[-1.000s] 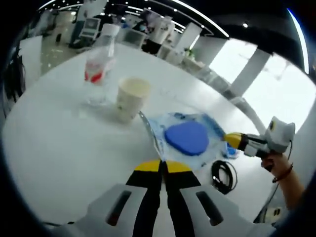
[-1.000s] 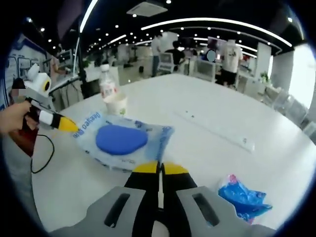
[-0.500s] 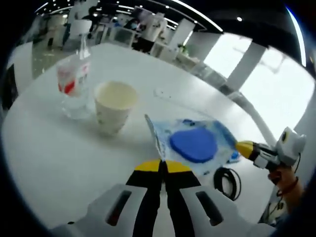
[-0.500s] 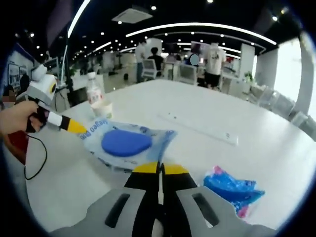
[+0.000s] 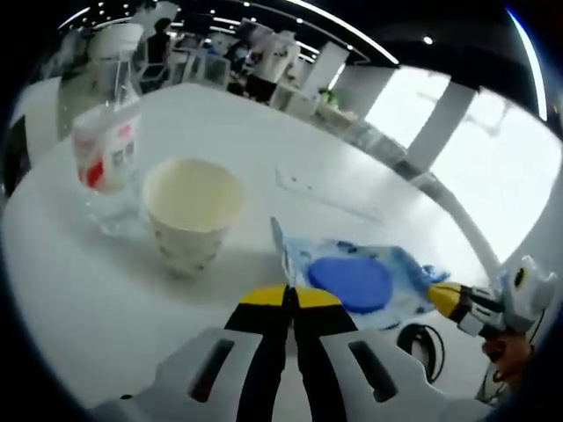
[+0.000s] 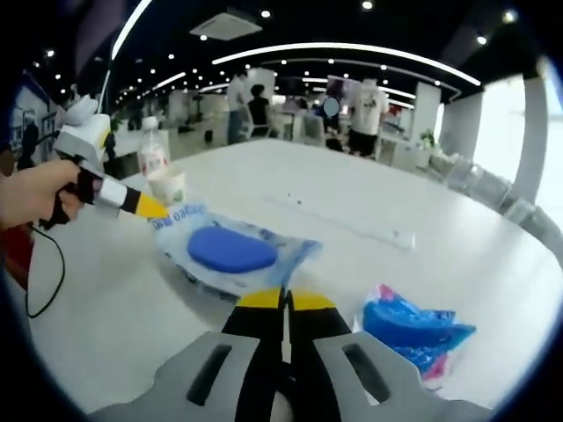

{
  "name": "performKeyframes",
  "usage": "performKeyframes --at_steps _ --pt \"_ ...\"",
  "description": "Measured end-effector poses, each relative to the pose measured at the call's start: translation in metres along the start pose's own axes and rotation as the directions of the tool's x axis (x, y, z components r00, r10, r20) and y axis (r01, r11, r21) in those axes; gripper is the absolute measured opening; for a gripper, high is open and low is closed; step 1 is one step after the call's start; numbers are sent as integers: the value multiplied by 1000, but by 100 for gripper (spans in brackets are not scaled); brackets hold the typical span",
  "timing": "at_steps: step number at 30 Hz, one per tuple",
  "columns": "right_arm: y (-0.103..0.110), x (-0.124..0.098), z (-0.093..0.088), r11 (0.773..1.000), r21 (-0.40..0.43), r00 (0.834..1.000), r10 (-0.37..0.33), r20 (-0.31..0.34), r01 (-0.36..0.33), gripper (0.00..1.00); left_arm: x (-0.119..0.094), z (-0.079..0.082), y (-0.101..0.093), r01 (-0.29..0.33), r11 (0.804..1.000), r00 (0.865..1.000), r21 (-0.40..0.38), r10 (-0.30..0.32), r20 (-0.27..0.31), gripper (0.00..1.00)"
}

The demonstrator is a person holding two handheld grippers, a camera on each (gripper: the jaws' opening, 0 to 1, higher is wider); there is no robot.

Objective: Arrange the tabletop items into an orderly group along one side of the table until the central work area is clear of visible clutter.

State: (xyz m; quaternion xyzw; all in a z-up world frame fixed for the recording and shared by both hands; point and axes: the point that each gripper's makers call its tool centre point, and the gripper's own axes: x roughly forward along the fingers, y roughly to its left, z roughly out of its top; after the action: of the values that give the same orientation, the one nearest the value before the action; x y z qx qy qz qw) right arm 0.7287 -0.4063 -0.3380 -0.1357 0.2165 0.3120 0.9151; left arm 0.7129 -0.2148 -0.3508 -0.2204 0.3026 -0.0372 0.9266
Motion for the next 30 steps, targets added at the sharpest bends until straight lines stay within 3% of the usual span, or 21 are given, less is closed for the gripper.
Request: performKeyframes --at_steps 6,11,25,28,30 --pt "-2 10 -18 999 28 999 -15 -40 16 1 10 -6 6 -42 999 999 -2 42 23 0" --pt "-4 12 -28 999 47 998 -13 -54 15 1 15 -12 9 -54 998 999 19 54 9 0" --pt "0 16 -39 998 58 996 -2 -92 7 2 17 -17 19 -89 995 996 35 87 34 0" --pt "4 15 -45 999 18 993 35 -110 -33 4 17 -16 19 -87 995 996 57 85 35 0" --pt "4 16 -46 998 67 994 27 -109 -19 5 16 -15 18 -85 995 996 58 83 45 1"
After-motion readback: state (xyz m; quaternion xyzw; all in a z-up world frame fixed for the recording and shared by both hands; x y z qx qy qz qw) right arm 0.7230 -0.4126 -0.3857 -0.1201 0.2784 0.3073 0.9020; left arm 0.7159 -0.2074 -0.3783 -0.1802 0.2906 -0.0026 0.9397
